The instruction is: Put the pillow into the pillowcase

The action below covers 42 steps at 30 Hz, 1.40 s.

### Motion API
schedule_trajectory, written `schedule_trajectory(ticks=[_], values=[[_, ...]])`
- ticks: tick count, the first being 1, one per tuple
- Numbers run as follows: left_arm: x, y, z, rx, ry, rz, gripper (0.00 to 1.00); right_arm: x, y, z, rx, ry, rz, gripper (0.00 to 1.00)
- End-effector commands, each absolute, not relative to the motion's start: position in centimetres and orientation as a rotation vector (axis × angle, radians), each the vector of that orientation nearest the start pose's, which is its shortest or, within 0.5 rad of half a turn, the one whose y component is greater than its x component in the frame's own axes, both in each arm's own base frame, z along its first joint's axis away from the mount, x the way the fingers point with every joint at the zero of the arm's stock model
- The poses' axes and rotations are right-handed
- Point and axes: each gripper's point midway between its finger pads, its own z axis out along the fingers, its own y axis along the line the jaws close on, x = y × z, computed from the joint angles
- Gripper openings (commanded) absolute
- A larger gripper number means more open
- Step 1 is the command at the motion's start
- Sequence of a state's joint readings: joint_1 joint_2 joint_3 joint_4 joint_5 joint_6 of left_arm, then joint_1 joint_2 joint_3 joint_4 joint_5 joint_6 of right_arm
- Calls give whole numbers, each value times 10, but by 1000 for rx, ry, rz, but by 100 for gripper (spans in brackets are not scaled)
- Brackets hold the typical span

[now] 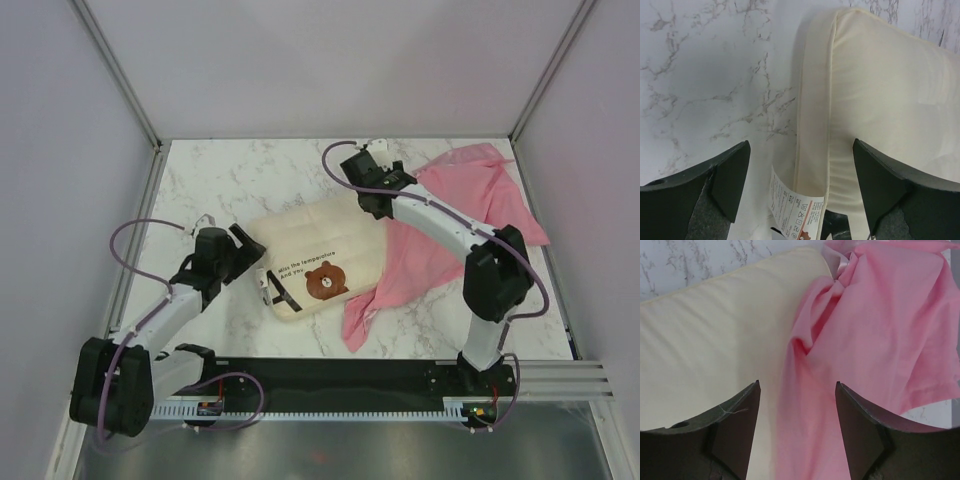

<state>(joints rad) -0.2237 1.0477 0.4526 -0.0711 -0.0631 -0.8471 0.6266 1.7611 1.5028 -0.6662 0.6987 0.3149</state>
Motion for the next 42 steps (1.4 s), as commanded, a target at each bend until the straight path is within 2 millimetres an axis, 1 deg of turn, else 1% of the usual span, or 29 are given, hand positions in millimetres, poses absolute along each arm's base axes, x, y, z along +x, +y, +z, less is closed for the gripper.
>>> schedule_trajectory(ticks=[1, 2, 3, 4, 5, 6, 7, 8, 9, 12, 14, 19, 23, 24, 26, 27, 29, 30, 31, 32, 33, 34, 35, 36, 37, 38, 40, 41, 42], values=[[317, -106, 106, -609, 2132, -608, 91, 430, 156, 192, -70, 2177, -556, 70], [318, -106, 104, -611, 2141, -606, 91, 439, 156, 178, -82, 2192, -603, 70], [326, -108, 104, -606, 2134, -615, 91, 447, 151, 179, -75, 2182, -642, 70], [328, -109, 104, -606, 2137, -614, 92, 459, 151, 190, -51, 2154, -651, 70], [330, -109, 102, -611, 2142, -611, 92, 466, 149, 176, -73, 2167, -719, 70], [335, -110, 101, -609, 2148, -613, 92, 472, 141, 178, -61, 2151, -776, 70], [337, -111, 99, -610, 2156, -612, 92, 479, 138, 186, -57, 2135, -808, 70], [339, -112, 99, -610, 2158, -612, 92, 483, 134, 175, -63, 2144, -860, 70], [343, -114, 96, -605, 2170, -617, 92, 487, 124, 177, -46, 2140, -899, 70], [348, -116, 92, -604, 2181, -622, 92, 490, 105, 167, -21, 2164, -936, 70], [349, -118, 86, -608, 2197, -623, 92, 489, 97, 161, -22, 2183, -952, 70], [355, -118, 89, -601, 2190, -622, 91, 482, 93, 152, -41, 2221, -935, 69], [356, -116, 96, -588, 2169, -614, 91, 478, 86, 152, -35, 2237, -960, 59], [356, -116, 98, -584, 2163, -613, 91, 477, 83, 152, -30, 2242, -960, 52], [356, -116, 101, -574, 2157, -612, 90, 479, 81, 147, -31, 2253, -962, 44], [356, -116, 103, -570, 2153, -611, 90, 479, 79, 147, -27, 2252, -969, 30], [357, -117, 104, -558, 2153, -614, 90, 483, 78, 146, -21, 2244, -985, 17], [358, -119, 105, -546, 2158, -624, 89, 486, 76, 147, -7, 2237, -991, 5], [359, -121, 105, -534, 2160, -631, 89, 492, 78, 153, 14, 2219, -974, 2], [360, -123, 106, -504, 2166, -639, 88, 497, 79, 149, 15, 2219, -969, 0], [364, -128, 110, -482, 2167, -665, 88, 504, 81, 150, 18, 2211, -948, 0], [366, -131, 104, -470, 2193, -670, 88, 516, 89, 150, 13, 2197, -903, 0], [372, -135, 107, -442, 2194, -682, 88, 522, 92, 153, 20, 2183, -888, 0], [375, -138, 105, -428, 2210, -693, 88, 528, 95, 154, 22, 2170, -880, 0], [375, -137, 86, -441, 2272, -665, 88, 538, 99, 155, 35, 2146, -870, 0], [383, -134, 85, -438, 2272, -630, 88, 543, 99, 156, 31, 2135, -879, 0], [389, -132, 72, -447, 2305, -607, 88, 554, 104, 160, 32, 2110, -861, 0], [391, -131, 57, -457, 2345, -602, 89, 557, 106, 153, 20, 2116, -856, 0], [398, -135, 58, -446, 2347, -628, 89, 560, 109, 151, 0, 2119, -841, 0]])
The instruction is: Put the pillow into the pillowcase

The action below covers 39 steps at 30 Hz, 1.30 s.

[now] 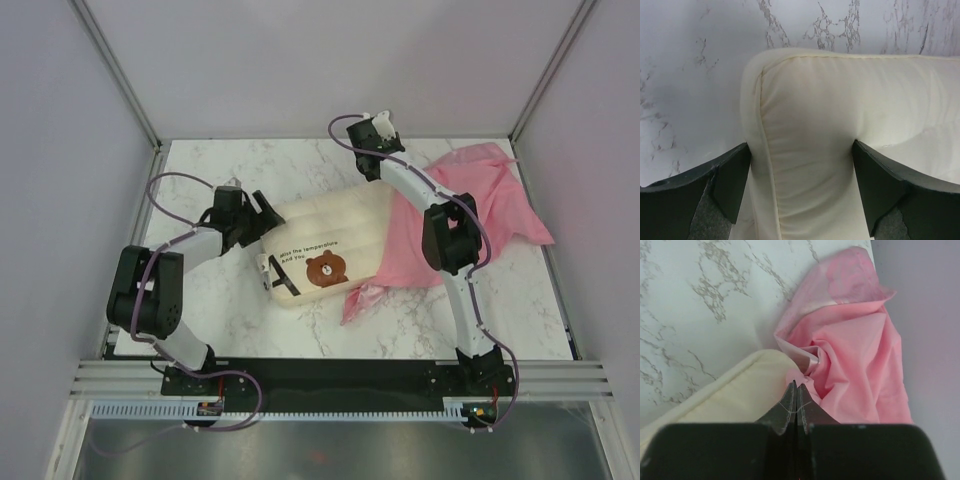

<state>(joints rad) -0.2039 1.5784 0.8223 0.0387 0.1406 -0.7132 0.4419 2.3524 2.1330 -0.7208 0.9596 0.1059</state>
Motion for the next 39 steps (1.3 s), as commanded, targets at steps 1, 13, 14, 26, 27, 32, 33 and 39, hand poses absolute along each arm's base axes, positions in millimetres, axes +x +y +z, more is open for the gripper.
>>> schedule_trajectory(ticks=[1, 13, 14, 26, 27, 32, 33, 39], values=[[401, -138, 54, -438, 2360, -640, 89, 564, 113, 148, -6, 2116, -811, 0], [413, -205, 90, -135, 2218, -929, 57, 545, 253, 152, -309, 2161, 157, 0], [412, -209, 94, -112, 2203, -931, 56, 538, 270, 158, -344, 2150, 206, 0], [367, -252, 150, -5, 2038, -954, 48, 444, 343, 232, -524, 2069, 485, 0], [360, -251, 162, -4, 2006, -956, 47, 452, 326, 232, -465, 2077, 391, 0], [323, -249, 194, 25, 1909, -987, 45, 488, 253, 210, -280, 2181, 239, 0], [311, -257, 201, 53, 1889, -1014, 44, 489, 248, 205, -275, 2196, 237, 0], [238, -301, 217, 181, 1825, -1188, 33, 509, 246, 199, -239, 2193, 214, 0]])
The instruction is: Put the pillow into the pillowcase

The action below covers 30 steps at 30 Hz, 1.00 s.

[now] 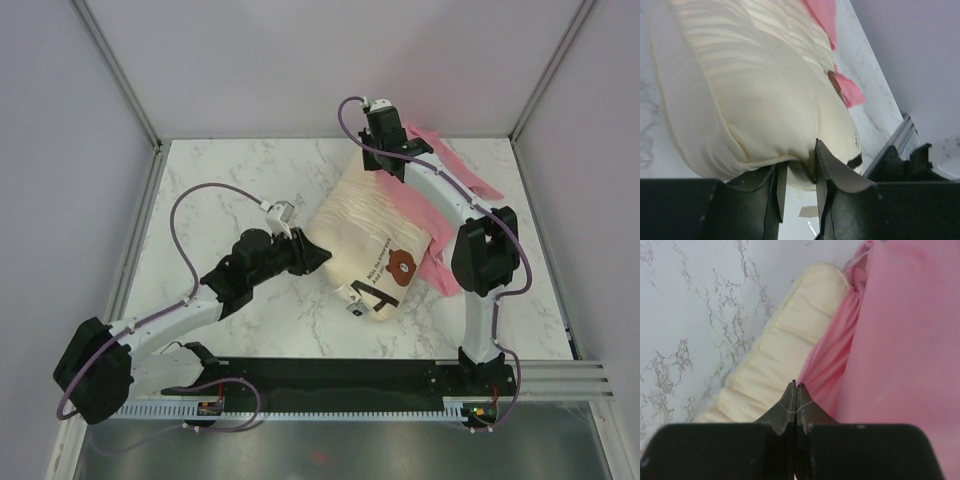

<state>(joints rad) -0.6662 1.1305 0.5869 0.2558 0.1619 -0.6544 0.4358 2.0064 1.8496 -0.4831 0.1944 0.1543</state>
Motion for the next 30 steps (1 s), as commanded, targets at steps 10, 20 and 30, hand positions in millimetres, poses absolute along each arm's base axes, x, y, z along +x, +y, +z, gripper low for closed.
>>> schedule_trajectory(ticks=[10, 20, 30], values=[[172, -345, 154, 288, 2020, -1088, 89, 505, 255, 199, -266, 2203, 274, 0], [275, -216, 202, 11, 1965, -953, 99, 501, 234, 194, -250, 2205, 154, 0], [384, -278, 156, 46, 2007, -1152, 63, 517, 213, 207, -115, 2156, 22, 0]])
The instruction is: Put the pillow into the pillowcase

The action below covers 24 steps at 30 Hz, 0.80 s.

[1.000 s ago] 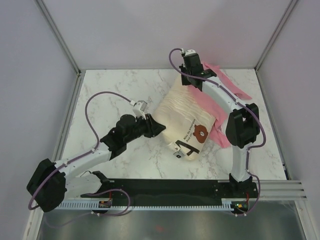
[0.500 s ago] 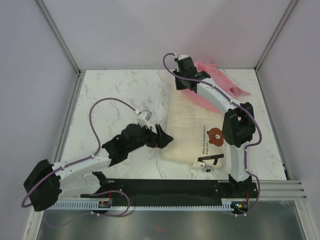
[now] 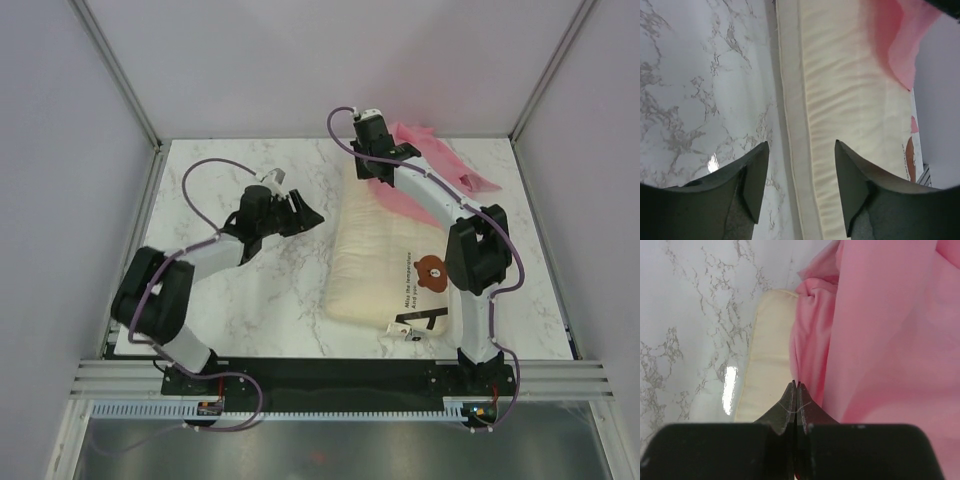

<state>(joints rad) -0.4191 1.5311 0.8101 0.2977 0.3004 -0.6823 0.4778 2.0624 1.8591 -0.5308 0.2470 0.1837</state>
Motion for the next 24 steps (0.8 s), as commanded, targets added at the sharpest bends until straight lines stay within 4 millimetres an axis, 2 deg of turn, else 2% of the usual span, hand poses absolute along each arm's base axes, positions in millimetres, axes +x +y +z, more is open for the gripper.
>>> schedule_trajectory(ticks=[1, 2, 3, 4, 5, 6, 7, 8, 9, 10, 11, 12, 13, 15, 16, 20, 22, 24], values=[[398, -286, 168, 52, 1950, -1182, 60, 518, 211, 208, -101, 2152, 7, 0], [406, -291, 153, 41, 1967, -1186, 59, 520, 210, 213, -89, 2139, 0, 0], [414, -295, 152, 45, 1950, -1195, 57, 521, 211, 215, -87, 2136, 5, 0], [427, -300, 165, 54, 1902, -1206, 57, 521, 211, 216, -84, 2134, 7, 0], [437, -304, 151, 47, 1922, -1198, 57, 523, 212, 217, -80, 2130, 8, 0], [445, -308, 150, 51, 1913, -1196, 57, 524, 212, 218, -73, 2128, 9, 0], [463, -315, 169, 71, 1861, -1198, 57, 525, 213, 220, -70, 2123, 14, 0], [472, -318, 159, 57, 1898, -1190, 57, 526, 214, 222, -69, 2120, 24, 0], [482, -324, 136, 49, 1947, -1189, 57, 526, 217, 219, -74, 2128, 34, 0], [499, -332, 149, 62, 1916, -1205, 57, 526, 218, 221, -76, 2126, 43, 0], [503, -338, 145, 70, 1930, -1230, 56, 527, 221, 219, -85, 2130, 49, 0], [507, -344, 123, 68, 1967, -1252, 55, 528, 221, 220, -85, 2130, 52, 0], [516, -353, 139, 78, 1930, -1295, 54, 529, 222, 219, -89, 2132, 53, 0], [513, -368, 135, 116, 1945, -1365, 49, 532, 222, 216, -95, 2138, 41, 0], [512, -383, 135, 145, 1943, -1394, 48, 533, 222, 214, -99, 2140, 34, 0], [500, -407, 128, 196, 1965, -1417, 45, 539, 223, 208, -90, 2147, 17, 0], [495, -407, 122, 183, 1986, -1406, 43, 541, 221, 209, -84, 2144, 9, 0], [495, -400, 133, 165, 1967, -1372, 45, 541, 220, 209, -80, 2143, 0, 0]])
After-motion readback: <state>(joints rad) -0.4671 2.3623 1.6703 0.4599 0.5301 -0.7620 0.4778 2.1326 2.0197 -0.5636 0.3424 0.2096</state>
